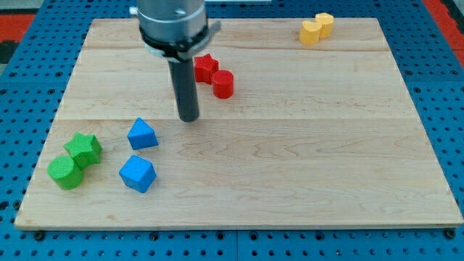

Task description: Slide the blue cube along with blue triangle towards green star

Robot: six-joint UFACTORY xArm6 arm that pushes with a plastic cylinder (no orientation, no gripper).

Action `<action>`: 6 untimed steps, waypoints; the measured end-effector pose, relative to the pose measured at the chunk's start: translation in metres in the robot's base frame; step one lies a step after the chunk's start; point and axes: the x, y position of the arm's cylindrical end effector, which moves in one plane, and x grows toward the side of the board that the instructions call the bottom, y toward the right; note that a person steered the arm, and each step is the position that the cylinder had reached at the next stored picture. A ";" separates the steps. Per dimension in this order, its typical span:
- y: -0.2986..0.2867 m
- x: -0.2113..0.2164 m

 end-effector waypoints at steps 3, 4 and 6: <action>-0.064 0.078; -0.001 0.087; -0.014 0.141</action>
